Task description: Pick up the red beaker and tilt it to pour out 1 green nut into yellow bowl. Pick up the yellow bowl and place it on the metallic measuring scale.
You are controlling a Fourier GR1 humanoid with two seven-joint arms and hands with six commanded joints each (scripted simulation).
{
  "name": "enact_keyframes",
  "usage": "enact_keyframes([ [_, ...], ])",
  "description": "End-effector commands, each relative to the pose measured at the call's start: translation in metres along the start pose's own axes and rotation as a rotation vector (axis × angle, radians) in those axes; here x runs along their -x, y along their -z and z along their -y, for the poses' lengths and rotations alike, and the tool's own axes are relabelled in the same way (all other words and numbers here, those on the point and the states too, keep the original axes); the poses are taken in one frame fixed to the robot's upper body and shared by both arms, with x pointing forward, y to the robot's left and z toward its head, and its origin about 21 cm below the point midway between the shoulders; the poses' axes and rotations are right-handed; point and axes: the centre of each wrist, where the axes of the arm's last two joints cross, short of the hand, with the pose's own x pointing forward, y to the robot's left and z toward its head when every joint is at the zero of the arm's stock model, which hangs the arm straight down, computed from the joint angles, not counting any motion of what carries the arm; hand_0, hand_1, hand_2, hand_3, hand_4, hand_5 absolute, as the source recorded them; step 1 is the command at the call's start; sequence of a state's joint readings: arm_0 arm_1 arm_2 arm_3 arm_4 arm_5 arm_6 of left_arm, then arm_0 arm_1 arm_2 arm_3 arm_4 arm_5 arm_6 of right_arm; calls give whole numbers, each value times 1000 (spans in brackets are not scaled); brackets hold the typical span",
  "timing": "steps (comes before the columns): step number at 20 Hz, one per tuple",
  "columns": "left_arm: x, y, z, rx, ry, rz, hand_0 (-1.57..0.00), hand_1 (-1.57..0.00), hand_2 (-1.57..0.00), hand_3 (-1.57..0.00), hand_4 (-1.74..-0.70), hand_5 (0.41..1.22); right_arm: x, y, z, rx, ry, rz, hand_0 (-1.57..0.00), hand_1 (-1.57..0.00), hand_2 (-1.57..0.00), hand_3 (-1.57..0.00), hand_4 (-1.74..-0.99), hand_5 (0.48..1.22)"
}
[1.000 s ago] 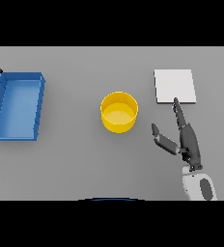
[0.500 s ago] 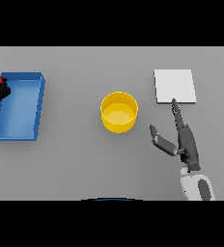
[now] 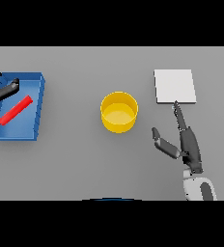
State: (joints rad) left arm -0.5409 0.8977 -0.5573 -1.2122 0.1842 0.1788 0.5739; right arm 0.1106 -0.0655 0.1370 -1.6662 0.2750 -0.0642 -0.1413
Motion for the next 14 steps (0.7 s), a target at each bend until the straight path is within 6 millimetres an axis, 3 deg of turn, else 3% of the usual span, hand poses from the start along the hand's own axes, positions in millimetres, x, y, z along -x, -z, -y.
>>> enact_keyframes([
  [1, -2, 0, 3, -4, -3, 2, -195, -158, -160, -151, -802, 679, -3, 3, -1, 0, 3, -13, 1, 1, 1, 1, -1188, 668],
  [6, -5, 4, -4, -39, -63, 67, -63, -51, -52, -49, -785, 674, -7, 8, -6, -12, -63, -30, 1, 1, 1, 1, -1203, 660],
  [9, -8, 8, -6, -61, -74, 81, -32, -26, -26, -24, -780, 679, -10, 15, -6, -100, -89, 25, 1, 1, 1, 1, -1162, 694],
  [14, -10, 4, 3, -39, -85, 77, -10, -8, -8, -7, -790, 707, -31, 47, 1, -285, -278, 92, 1, 1, 1, 1, -1255, 700],
])
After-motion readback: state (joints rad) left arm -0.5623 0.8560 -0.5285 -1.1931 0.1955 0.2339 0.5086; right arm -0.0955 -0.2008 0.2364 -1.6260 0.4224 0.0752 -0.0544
